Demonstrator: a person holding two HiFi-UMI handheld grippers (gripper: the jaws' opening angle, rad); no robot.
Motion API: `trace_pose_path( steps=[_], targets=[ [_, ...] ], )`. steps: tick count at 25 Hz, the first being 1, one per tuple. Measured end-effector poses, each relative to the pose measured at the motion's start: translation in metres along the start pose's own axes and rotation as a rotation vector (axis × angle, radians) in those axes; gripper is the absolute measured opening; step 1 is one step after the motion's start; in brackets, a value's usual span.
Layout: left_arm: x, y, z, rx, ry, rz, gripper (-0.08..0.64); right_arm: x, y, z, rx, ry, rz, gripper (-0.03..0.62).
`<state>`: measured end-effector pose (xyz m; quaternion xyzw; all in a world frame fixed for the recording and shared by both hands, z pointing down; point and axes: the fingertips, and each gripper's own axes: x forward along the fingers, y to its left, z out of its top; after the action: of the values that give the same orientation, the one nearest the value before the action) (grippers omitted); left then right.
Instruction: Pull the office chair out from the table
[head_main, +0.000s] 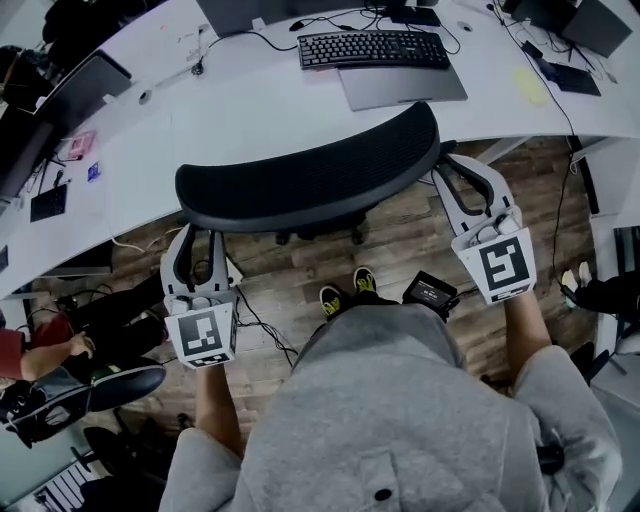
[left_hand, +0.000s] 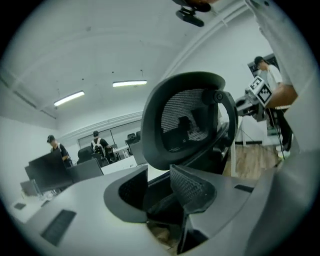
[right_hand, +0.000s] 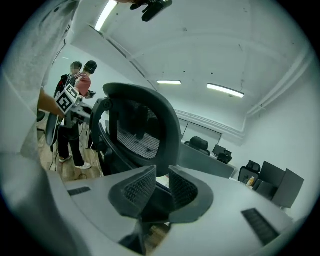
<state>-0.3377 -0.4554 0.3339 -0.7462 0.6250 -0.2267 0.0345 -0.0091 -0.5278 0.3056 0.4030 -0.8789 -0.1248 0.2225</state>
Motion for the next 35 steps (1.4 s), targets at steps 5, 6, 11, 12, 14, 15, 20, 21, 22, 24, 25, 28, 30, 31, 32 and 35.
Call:
trace_pose_path(
  steps=[5,6,11,12,14,15,20,21,22,24,25,28,30,31,32,35],
  targets=[
    [0.011,0.004,-0.023,0.246,0.144,-0.064,0.262,0.015,0.004,-0.027,-0.182,0.114,0.117,0.184],
    [0.014,0.004,-0.031,0.292,0.183,-0.079,0.282,0.019,0.005,-0.033,-0.231,0.139,0.133,0.193],
    [0.035,0.006,-0.053,0.502,0.305,-0.114,0.308,0.032,0.009,-0.045,-0.354,0.192,0.226,0.209],
    [0.039,0.006,-0.055,0.526,0.319,-0.123,0.308,0.031,0.009,-0.045,-0.357,0.197,0.241,0.217],
    [0.046,0.005,-0.057,0.563,0.341,-0.145,0.308,0.031,0.008,-0.048,-0.38,0.21,0.263,0.222],
    [0.049,0.005,-0.057,0.578,0.349,-0.155,0.308,0.032,0.008,-0.051,-0.404,0.223,0.273,0.221],
    [0.063,0.007,-0.067,0.638,0.409,-0.201,0.308,0.048,0.013,-0.069,-0.566,0.294,0.314,0.221],
    [0.065,0.007,-0.069,0.647,0.425,-0.211,0.308,0.053,0.014,-0.071,-0.583,0.303,0.332,0.221],
    [0.068,0.007,-0.071,0.654,0.441,-0.221,0.307,0.057,0.014,-0.073,-0.6,0.311,0.349,0.222],
    [0.073,0.006,-0.075,0.661,0.469,-0.249,0.305,0.063,0.015,-0.077,-0.639,0.326,0.375,0.221],
    [0.076,0.006,-0.077,0.671,0.477,-0.263,0.299,0.066,0.016,-0.079,-0.656,0.338,0.385,0.221],
    [0.082,0.005,-0.079,0.737,0.496,-0.29,0.206,0.079,0.026,-0.089,-0.717,0.384,0.433,0.219],
    [0.085,0.004,-0.08,0.76,0.493,-0.303,0.172,0.091,0.03,-0.097,-0.789,0.406,0.427,0.211],
    [0.086,0.002,-0.08,0.758,0.482,-0.309,0.169,0.095,0.029,-0.098,-0.817,0.406,0.407,0.13],
    [0.087,0.001,-0.08,0.754,0.468,-0.314,0.164,0.096,0.028,-0.098,-0.829,0.402,0.393,0.118],
    [0.088,0.001,-0.079,0.756,0.446,-0.309,0.161,0.096,0.025,-0.096,-0.823,0.39,0.361,0.118]
  ],
)
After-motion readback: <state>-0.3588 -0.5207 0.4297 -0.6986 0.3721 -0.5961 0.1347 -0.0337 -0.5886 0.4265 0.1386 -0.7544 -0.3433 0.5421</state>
